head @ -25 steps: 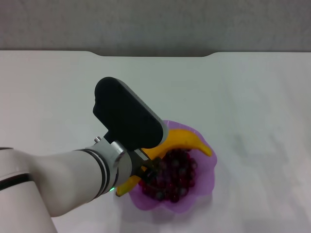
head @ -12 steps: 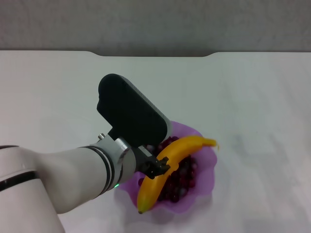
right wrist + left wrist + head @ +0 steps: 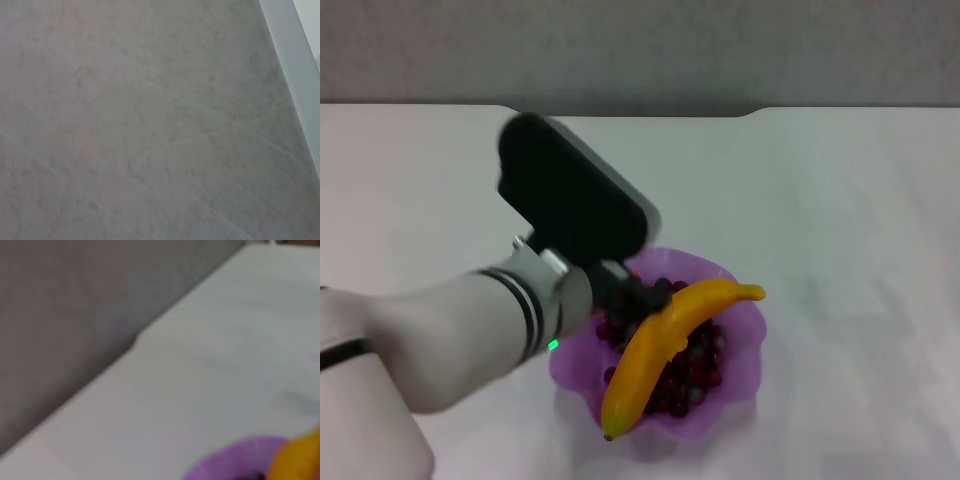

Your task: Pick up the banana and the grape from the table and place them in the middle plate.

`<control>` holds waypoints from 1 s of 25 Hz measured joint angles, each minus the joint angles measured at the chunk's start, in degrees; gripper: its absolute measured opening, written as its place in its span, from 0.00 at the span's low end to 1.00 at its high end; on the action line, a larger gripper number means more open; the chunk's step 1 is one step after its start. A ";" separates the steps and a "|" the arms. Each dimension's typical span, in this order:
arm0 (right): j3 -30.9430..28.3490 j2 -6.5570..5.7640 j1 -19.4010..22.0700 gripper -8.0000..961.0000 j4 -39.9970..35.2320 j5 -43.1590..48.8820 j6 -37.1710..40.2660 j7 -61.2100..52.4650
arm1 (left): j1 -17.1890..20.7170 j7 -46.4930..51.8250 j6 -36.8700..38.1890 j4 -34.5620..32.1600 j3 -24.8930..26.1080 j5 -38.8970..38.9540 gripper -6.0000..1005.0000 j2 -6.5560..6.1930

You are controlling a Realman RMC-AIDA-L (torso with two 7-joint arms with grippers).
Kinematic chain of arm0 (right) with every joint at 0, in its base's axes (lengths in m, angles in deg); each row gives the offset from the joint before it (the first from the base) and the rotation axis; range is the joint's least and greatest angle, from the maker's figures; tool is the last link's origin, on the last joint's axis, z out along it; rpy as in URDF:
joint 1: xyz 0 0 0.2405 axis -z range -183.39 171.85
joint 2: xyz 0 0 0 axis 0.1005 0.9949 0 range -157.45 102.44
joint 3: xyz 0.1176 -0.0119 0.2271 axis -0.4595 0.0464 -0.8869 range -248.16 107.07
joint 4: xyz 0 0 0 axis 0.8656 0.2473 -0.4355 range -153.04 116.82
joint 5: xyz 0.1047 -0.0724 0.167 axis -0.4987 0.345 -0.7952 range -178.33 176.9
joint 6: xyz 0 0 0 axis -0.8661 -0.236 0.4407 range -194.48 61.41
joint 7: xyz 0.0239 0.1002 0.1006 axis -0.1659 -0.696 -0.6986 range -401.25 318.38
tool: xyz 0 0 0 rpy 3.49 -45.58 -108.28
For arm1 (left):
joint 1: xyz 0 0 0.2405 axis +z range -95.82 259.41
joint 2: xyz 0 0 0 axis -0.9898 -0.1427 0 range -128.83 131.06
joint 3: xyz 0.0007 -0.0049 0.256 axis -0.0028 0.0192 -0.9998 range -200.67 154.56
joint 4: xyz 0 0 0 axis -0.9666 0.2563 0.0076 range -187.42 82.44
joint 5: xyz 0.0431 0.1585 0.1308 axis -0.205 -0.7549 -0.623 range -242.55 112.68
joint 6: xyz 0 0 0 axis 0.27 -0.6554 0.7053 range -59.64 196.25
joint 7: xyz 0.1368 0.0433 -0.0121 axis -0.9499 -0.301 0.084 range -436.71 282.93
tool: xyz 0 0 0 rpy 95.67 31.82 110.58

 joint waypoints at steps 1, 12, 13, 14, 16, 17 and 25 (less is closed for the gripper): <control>0.00 0.00 0.00 0.91 0.00 0.00 0.00 0.00 | 0.50 0.00 -1.30 0.07 0.85 -0.90 0.89 0.13; 0.54 -0.16 0.00 0.91 -0.31 0.03 0.00 0.21 | 9.42 0.02 -20.87 -0.44 16.37 -6.23 0.88 4.29; 0.86 -0.18 0.00 0.91 -0.35 0.04 0.00 0.26 | 10.26 0.01 -22.08 -0.54 17.52 -6.80 0.88 4.45; 1.14 -0.20 0.00 0.91 -0.46 0.07 0.00 0.33 | 10.73 0.05 -22.99 -0.65 18.36 -7.23 0.88 4.50; 1.44 -0.25 0.00 0.91 -0.62 0.08 0.01 0.50 | 11.94 0.15 -25.76 -1.44 21.25 -7.81 0.88 4.56; 1.46 -0.32 0.00 0.91 -0.73 0.09 0.00 0.62 | 12.25 0.20 -27.24 -2.12 22.35 -7.78 0.88 4.57; 1.89 -0.36 -0.04 0.91 -0.80 0.10 0.01 5.21 | 14.00 4.31 -46.01 -13.77 31.13 -7.30 0.88 4.73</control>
